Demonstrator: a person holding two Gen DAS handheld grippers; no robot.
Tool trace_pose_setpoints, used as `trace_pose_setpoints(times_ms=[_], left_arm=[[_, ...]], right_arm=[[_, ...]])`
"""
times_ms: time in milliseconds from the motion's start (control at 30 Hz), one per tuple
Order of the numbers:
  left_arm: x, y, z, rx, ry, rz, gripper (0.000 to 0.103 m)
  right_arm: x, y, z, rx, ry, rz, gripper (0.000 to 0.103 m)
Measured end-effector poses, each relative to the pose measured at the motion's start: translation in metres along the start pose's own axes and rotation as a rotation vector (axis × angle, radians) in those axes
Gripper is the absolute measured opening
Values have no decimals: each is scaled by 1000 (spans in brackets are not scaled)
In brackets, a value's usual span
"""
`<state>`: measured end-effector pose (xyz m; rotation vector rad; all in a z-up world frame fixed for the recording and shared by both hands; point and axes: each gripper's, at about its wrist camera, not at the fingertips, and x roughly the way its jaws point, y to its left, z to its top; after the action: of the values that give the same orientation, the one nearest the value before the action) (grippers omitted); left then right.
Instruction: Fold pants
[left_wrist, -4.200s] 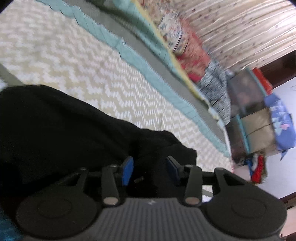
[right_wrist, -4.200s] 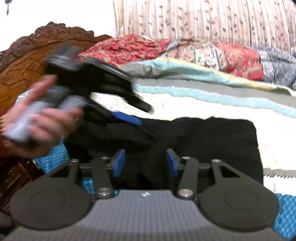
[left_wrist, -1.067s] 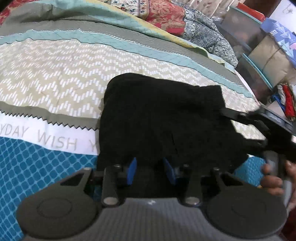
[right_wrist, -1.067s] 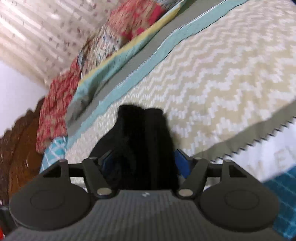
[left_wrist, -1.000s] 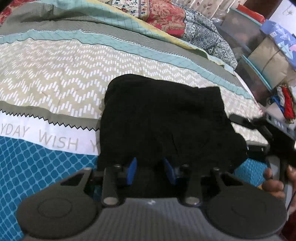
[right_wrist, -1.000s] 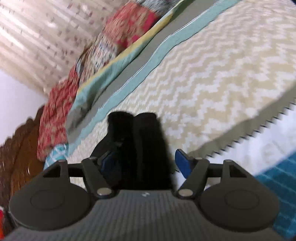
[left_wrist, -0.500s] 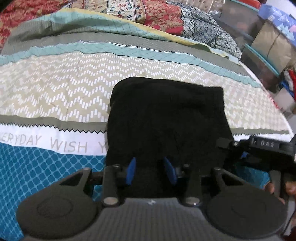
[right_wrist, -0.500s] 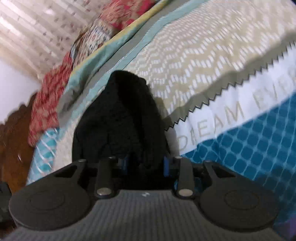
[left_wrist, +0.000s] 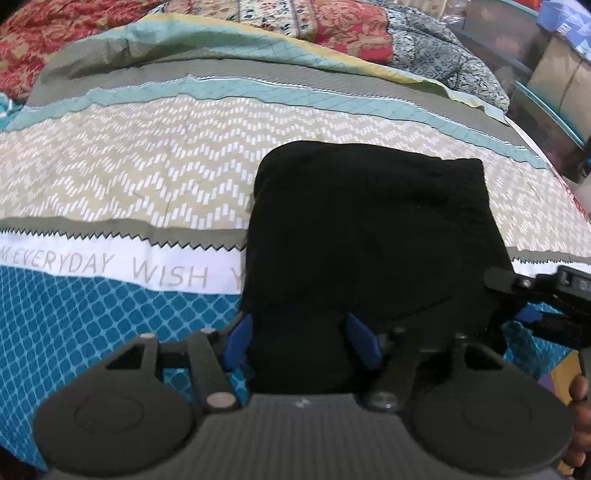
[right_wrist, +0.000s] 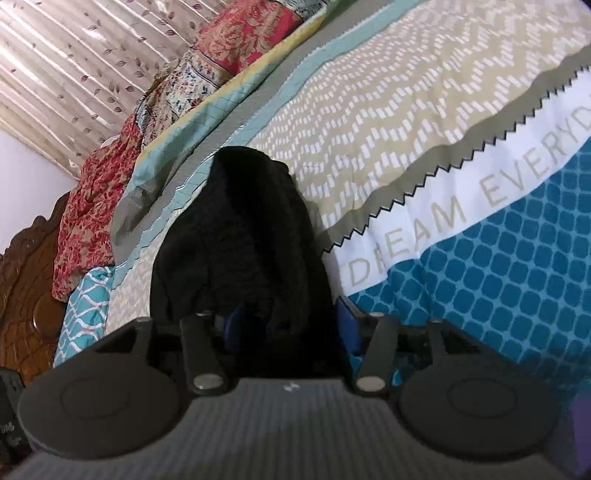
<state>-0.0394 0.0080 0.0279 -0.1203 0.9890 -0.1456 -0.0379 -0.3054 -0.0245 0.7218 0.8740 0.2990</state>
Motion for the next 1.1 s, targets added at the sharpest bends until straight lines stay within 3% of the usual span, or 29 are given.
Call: trace_pose_setpoints(times_ms=[167,400,633,833,1100], left_arm=[[1,2,-3,-5,2,20,71],[2,1,-2,4,-1,41,76],[3,1,-3,15,2,60,82],[5,2,-3,10,5,85,91],[6,2,-2,13,6,95,94]], right_arm=[[-7,9,-6,-22,-31,-22,60],[-18,38,-11,-188,-145,-87,60],[13,20,-25,-122,-67,-119,61],[13,17,-25,-97,-68,-109,68],[1,24,-27,-124,-104,-112,70]])
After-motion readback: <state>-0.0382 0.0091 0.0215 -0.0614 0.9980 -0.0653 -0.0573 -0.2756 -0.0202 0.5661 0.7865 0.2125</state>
